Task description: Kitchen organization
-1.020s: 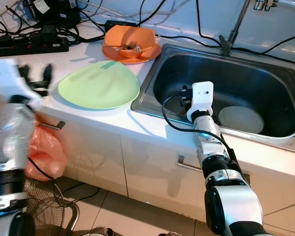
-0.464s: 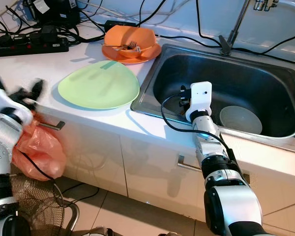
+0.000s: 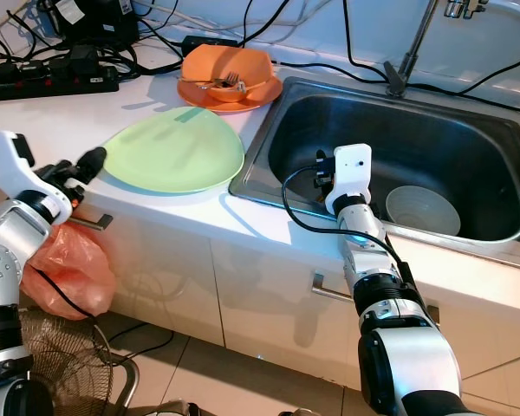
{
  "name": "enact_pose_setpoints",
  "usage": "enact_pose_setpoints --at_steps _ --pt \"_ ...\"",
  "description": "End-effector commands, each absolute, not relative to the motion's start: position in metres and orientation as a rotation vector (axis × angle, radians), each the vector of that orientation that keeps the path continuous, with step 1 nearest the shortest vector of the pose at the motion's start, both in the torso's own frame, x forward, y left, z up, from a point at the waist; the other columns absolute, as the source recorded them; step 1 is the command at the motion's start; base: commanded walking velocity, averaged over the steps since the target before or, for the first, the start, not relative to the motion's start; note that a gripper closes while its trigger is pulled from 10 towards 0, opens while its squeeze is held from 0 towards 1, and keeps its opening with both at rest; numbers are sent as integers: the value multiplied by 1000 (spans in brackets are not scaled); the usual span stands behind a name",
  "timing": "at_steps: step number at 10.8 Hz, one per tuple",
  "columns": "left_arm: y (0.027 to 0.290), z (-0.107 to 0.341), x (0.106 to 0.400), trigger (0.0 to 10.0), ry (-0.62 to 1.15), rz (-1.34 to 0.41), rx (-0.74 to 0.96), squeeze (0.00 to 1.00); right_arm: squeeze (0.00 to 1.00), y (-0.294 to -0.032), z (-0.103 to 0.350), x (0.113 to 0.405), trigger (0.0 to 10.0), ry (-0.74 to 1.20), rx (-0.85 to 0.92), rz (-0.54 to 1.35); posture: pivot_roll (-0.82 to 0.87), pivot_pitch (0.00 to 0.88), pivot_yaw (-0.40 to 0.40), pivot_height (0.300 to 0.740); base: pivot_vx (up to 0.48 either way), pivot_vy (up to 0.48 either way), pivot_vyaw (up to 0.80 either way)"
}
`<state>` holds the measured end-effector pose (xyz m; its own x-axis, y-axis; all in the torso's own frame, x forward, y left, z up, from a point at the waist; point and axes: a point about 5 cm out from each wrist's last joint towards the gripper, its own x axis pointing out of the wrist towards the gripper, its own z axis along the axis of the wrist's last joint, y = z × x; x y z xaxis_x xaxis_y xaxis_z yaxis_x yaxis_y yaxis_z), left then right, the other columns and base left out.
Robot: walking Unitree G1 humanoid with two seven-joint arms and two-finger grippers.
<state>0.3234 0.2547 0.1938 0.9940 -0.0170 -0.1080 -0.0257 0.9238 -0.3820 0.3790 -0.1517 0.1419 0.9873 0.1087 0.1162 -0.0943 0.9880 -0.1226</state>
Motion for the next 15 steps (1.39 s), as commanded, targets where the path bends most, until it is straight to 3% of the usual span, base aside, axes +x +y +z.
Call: enact_pose_setpoints --at_steps 1,8,13,15 --pt "250 202 325 10000 106 -11 -396 0 0 -151 122 373 10000 -42 -119 115 107 68 -29 740 0 0 0" --pt "235 203 333 10000 200 -81 -523 0 0 -152 122 373 10000 -44 -113 109 97 79 -23 740 0 0 0" --pt "249 203 325 10000 206 -12 -543 0 0 -149 122 373 10000 -42 -111 121 117 79 -35 740 0 0 0" --pt "243 194 329 10000 246 -17 -572 0 0 -148 124 374 10000 -45 -112 124 108 76 -32 740 0 0 0"
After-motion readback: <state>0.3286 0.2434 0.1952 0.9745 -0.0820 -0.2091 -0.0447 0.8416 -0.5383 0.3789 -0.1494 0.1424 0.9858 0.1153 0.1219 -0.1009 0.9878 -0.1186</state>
